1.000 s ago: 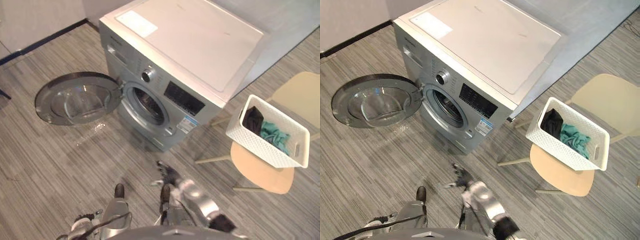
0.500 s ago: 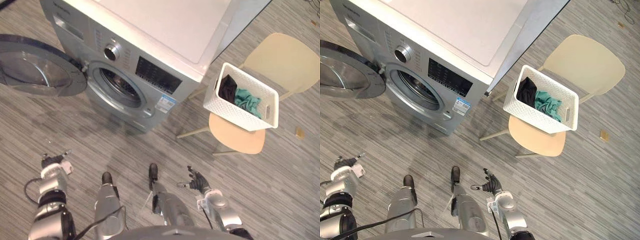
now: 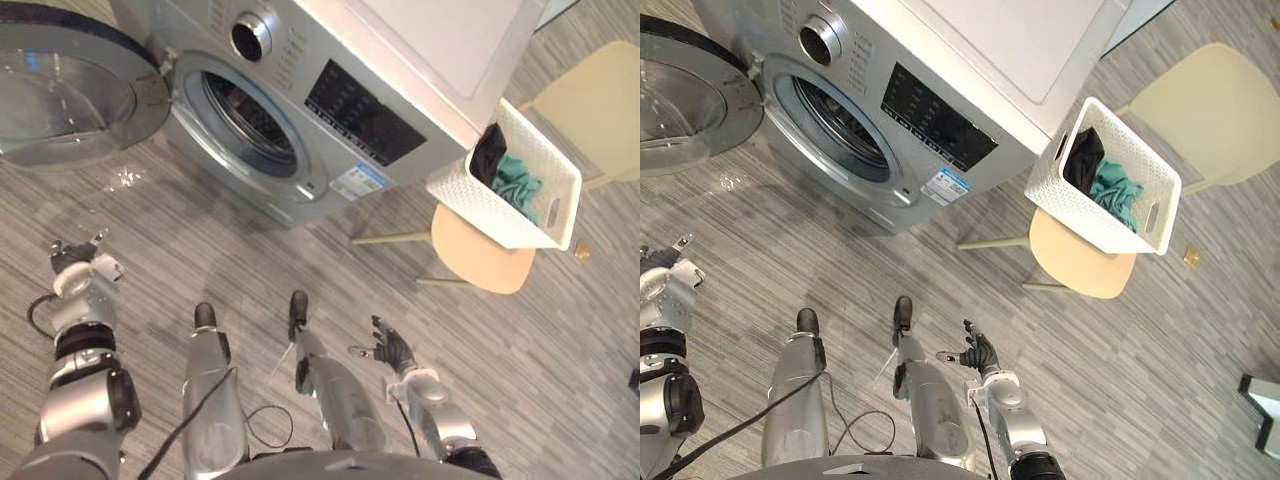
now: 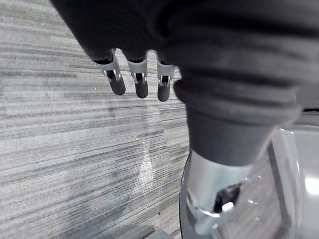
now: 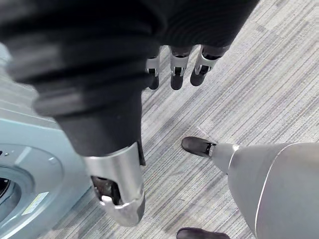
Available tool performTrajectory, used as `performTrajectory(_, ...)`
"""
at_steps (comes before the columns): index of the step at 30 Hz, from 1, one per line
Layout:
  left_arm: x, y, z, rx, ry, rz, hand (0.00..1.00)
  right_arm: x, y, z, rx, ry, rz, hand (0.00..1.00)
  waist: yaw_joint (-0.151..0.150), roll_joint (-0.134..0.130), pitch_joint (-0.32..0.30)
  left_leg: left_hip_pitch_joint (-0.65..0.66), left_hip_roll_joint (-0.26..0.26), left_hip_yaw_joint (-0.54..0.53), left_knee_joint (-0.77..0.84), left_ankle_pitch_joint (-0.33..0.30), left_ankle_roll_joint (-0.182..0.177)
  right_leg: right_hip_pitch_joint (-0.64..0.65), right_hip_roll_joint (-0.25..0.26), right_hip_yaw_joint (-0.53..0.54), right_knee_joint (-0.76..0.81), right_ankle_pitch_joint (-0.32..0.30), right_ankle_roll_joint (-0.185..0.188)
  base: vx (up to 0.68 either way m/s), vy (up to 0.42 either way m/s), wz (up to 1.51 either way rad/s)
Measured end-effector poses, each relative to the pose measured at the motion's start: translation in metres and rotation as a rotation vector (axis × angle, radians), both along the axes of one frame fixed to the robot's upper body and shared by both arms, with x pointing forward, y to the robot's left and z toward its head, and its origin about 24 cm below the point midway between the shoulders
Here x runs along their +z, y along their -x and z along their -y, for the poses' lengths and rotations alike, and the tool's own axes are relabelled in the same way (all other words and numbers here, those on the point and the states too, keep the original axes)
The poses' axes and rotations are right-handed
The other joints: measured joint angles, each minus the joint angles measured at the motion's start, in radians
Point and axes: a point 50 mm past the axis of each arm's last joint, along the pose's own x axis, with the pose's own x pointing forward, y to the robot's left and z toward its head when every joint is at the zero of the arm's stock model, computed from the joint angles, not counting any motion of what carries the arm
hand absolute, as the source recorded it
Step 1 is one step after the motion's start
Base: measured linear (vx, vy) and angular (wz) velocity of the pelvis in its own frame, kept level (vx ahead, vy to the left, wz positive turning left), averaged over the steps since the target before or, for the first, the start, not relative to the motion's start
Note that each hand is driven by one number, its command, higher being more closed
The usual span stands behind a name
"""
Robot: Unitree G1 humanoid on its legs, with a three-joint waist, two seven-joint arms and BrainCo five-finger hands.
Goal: Pick up the laundry basket with both hands and put the clothes into the washing machine.
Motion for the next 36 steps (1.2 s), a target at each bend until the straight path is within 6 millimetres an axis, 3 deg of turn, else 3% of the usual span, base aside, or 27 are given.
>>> performTrajectory(5,0.034,-0.026,0.014,0.017,0.054,0.133,0.00,0.001,-0.003,-0.005,-0.013,-0.001,0.011,0.00,-0.013,-0.017,0.012,-0.041,0.013,-0.004,0.027,-0.002,0.001,-0.030,0.010,0.017,0.000,0.007,0.000,-0.04,-0.034,-0.07)
performTrajectory(11,0.093,-0.054,0.033,0.010,0.034,0.275,0.00,0.004,-0.006,-0.009,-0.021,-0.007,0.038,0.00,-0.039,-0.027,0.019,-0.079,0.023,-0.001,0.038,0.003,-0.001,-0.066,0.016,0.025,-0.006,-0.008,0.015,-0.05,-0.054,-0.05)
performTrajectory(17,0.109,-0.057,0.035,0.056,0.042,0.303,0.00,0.003,-0.006,-0.009,-0.040,0.003,0.040,0.00,-0.059,-0.026,0.026,-0.084,0.038,-0.002,0.052,0.002,-0.007,-0.066,0.029,0.027,-0.001,0.013,0.009,0.02,-0.048,-0.04)
performTrajectory(29,0.109,-0.036,0.000,0.217,0.077,0.314,0.00,0.002,-0.004,-0.017,-0.002,-0.003,0.041,0.00,-0.052,-0.026,0.027,-0.056,0.038,0.008,-0.006,0.042,-0.024,-0.072,0.031,0.042,-0.008,0.017,0.003,-0.01,-0.050,-0.01)
performTrajectory(33,0.080,-0.021,0.000,0.210,-0.005,0.244,0.00,0.000,-0.003,-0.017,-0.002,-0.002,0.030,0.00,-0.056,-0.025,0.027,-0.016,0.035,0.001,-0.039,0.058,-0.037,-0.043,0.034,0.023,-0.008,-0.004,-0.026,0.01,-0.093,0.09)
performTrajectory(36,0.036,-0.007,0.016,0.121,-0.076,0.139,0.00,-0.007,0.001,-0.015,-0.009,0.003,-0.003,0.00,-0.048,-0.020,0.026,0.016,0.030,-0.003,-0.064,0.068,-0.041,-0.018,0.033,0.014,-0.005,-0.018,-0.036,0.04,-0.078,0.14)
